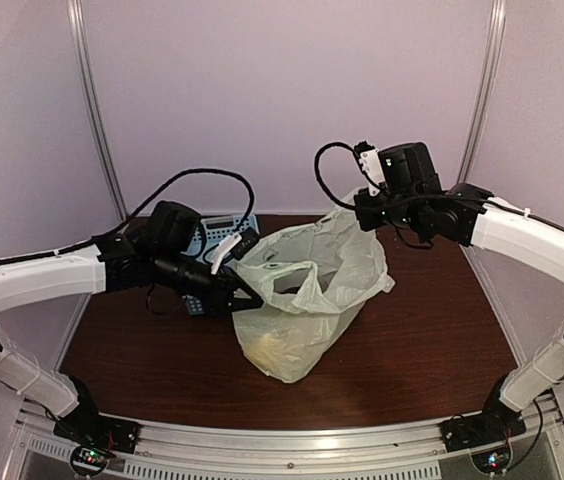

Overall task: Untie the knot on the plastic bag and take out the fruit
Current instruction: Adjust the bag opening for the takeout bag.

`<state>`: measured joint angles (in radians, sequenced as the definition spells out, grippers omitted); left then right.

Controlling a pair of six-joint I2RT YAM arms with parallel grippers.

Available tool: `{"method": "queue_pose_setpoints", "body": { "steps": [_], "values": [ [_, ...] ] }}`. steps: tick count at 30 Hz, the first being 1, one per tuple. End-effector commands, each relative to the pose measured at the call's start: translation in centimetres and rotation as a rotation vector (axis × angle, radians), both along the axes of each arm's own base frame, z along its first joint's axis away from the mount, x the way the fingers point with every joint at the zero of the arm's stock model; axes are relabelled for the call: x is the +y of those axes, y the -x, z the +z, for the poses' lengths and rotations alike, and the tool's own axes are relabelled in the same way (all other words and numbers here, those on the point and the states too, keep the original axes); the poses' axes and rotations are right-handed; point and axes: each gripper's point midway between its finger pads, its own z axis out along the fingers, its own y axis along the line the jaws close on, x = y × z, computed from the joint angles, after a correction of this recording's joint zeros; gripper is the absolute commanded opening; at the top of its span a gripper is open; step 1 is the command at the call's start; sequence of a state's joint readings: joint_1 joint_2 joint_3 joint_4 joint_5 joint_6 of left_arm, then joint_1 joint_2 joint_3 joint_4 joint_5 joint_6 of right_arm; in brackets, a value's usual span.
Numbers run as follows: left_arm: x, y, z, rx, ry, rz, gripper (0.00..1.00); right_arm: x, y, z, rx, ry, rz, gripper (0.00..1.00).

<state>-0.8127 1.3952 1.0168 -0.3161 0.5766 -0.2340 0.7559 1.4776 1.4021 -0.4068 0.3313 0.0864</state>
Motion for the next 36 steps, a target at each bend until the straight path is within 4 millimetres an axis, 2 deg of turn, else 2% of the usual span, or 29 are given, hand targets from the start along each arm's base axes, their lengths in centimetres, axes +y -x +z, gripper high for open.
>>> {"method": "queue_pose_setpoints", "body": {
  "steps": [1,4,6,9,11,12,13,15,22,28,36],
  "values": [
    [-0.6,-0.6,6.2,-0.128,0.114,0.007,0.20,1.3,0.2,0.7,0.002,-0.056,0.056,0.14],
    [-1.3,-1.2,9.5,-0.175,0.168,0.003,0.39,1.3,0.4,0.5,0.012,-0.053,0.062,0.13],
    [-1.8,-1.7,11.0,-0.191,0.183,0.000,0.51,1.3,0.6,0.3,0.016,-0.051,0.070,0.14],
    [-2.7,-2.6,11.7,-0.198,0.174,0.000,0.61,1.4,0.7,0.1,0.021,-0.047,0.082,0.14],
    [-3.3,-4.1,10.5,-0.169,0.123,0.026,0.64,1.5,0.8,0.1,0.021,-0.048,0.089,0.14],
    [-3.7,-4.8,10.6,-0.159,0.112,0.035,0.65,1.5,0.8,0.0,0.022,-0.049,0.090,0.14],
    [-3.9,-5.2,9.8,-0.134,0.092,0.036,0.65,1.6,0.8,0.0,0.023,-0.049,0.093,0.14],
    [-4.6,-5.7,9.6,-0.114,0.087,0.025,0.66,1.7,0.9,0.0,0.024,-0.047,0.101,0.14],
    [-5.4,-6.0,7.9,-0.072,0.038,-0.007,0.70,1.7,1.0,-0.3,0.028,-0.041,0.112,0.15],
    [-5.5,-6.0,5.5,-0.033,-0.032,-0.032,0.75,2.1,1.0,-0.4,0.031,-0.049,0.125,0.15],
    [-5.7,-5.3,4.8,-0.004,-0.046,-0.090,0.76,2.0,1.0,-0.4,0.031,-0.045,0.124,0.15]
  ]
}}
